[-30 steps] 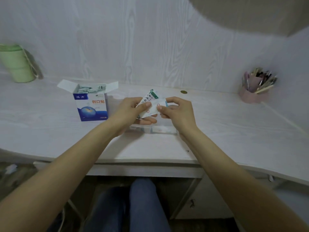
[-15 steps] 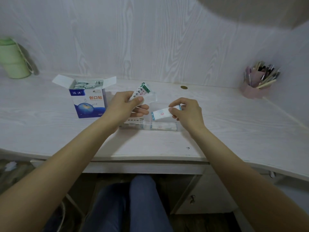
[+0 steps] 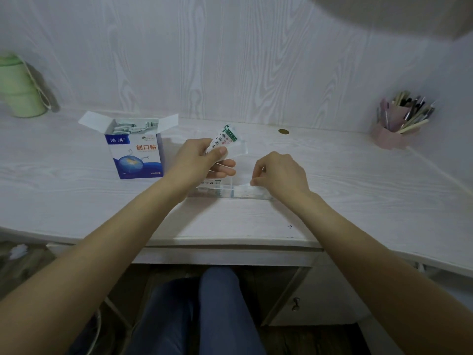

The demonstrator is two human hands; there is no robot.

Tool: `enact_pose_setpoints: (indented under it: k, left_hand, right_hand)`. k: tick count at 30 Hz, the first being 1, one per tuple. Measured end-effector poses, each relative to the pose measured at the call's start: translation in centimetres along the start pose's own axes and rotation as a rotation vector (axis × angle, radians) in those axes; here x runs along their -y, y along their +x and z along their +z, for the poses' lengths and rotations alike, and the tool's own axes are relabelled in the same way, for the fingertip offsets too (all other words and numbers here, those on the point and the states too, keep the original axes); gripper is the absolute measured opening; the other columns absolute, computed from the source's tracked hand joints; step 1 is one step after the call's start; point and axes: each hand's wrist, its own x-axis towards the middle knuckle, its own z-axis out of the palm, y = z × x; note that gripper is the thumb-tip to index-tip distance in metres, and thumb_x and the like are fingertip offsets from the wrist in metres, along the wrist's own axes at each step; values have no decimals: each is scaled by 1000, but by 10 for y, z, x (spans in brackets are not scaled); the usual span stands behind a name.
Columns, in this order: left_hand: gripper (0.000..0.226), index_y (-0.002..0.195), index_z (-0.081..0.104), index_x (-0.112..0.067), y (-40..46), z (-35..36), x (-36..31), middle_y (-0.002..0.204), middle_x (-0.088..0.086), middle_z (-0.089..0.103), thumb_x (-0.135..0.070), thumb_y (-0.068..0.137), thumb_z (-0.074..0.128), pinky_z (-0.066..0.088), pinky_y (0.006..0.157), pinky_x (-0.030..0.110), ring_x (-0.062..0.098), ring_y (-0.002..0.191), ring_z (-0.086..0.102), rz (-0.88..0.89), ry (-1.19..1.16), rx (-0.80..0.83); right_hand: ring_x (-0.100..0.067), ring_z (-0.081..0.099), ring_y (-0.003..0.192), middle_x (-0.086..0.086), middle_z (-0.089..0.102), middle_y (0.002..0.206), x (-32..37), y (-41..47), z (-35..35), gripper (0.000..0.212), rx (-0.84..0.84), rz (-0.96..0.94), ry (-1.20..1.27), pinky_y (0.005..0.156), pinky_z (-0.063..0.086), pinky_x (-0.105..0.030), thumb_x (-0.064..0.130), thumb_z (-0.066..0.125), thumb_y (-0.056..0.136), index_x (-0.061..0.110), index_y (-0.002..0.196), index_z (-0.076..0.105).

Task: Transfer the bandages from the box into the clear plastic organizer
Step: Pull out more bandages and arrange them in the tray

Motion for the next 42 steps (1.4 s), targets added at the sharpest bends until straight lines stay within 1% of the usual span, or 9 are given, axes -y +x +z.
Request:
enact_pose_setpoints:
  k: [7,19,24,26,29,32,34,37,42]
  left_hand:
    - [16,109,58,-9,0,-1,-2,90,11,71,-14,98,48,58,67,22,17,74,72,7,13,0]
    - [15,107,59,-7,3,-3,-5,89,10,72,-14,97,50,58,65,21,17,72,72,9,1,-1]
    - [14,106,59,-9,1,-4,-8,89,10,72,-15,97,50,58,66,21,17,73,72,12,-7,2]
    - [14,107,58,-9,0,-5,-8,90,10,72,-14,97,49,58,66,21,16,72,72,6,-15,1]
    - [14,106,59,-7,-1,-4,-8,89,12,72,-12,97,50,58,65,20,16,72,72,-14,-67,6]
    - [12,104,60,-8,-4,-2,-8,88,16,72,-9,95,53,58,67,21,20,79,72,-70,-164,58]
    - [14,106,61,-8,-5,1,-8,89,16,73,-9,94,54,58,69,21,21,82,72,-93,-186,112]
    - [13,103,60,-10,-6,3,-8,88,17,73,-14,95,52,58,70,21,19,82,72,-108,-214,154]
    - [24,112,59,-9,-4,-10,-7,103,15,70,-23,96,50,58,72,23,24,86,72,-96,-204,105]
  right_hand:
    - [-16,60,77,5,69,81,4,7,-15,10,89,-255,-288,55,35,-23,17,63,82,23,80,71]
    - [-11,63,83,8,71,86,0,17,-17,20,208,-352,-237,70,51,-28,10,61,82,24,89,74]
    - [-1,50,52,7,72,90,-4,16,-16,20,203,-335,-196,56,40,-17,12,61,84,24,94,73]
    - [4,52,47,7,71,89,-8,15,-17,16,181,-307,-87,54,40,-18,14,66,83,22,95,73]
    - [-3,50,39,4,73,82,-11,11,-23,9,41,-237,393,56,45,-22,15,70,82,19,90,72]
    - [-7,60,58,0,72,84,-5,4,-31,20,40,-159,784,50,44,-18,18,72,82,20,102,67]
    - [-8,63,62,-2,70,80,0,3,-31,20,60,-135,860,50,45,-19,14,73,82,17,101,66]
    - [-7,61,53,-3,66,71,4,4,-26,13,-3,-104,854,49,45,-18,6,74,79,10,90,68]
    - [-12,67,57,-6,67,70,10,1,-15,3,-31,-61,946,54,51,-18,4,71,82,7,82,69]
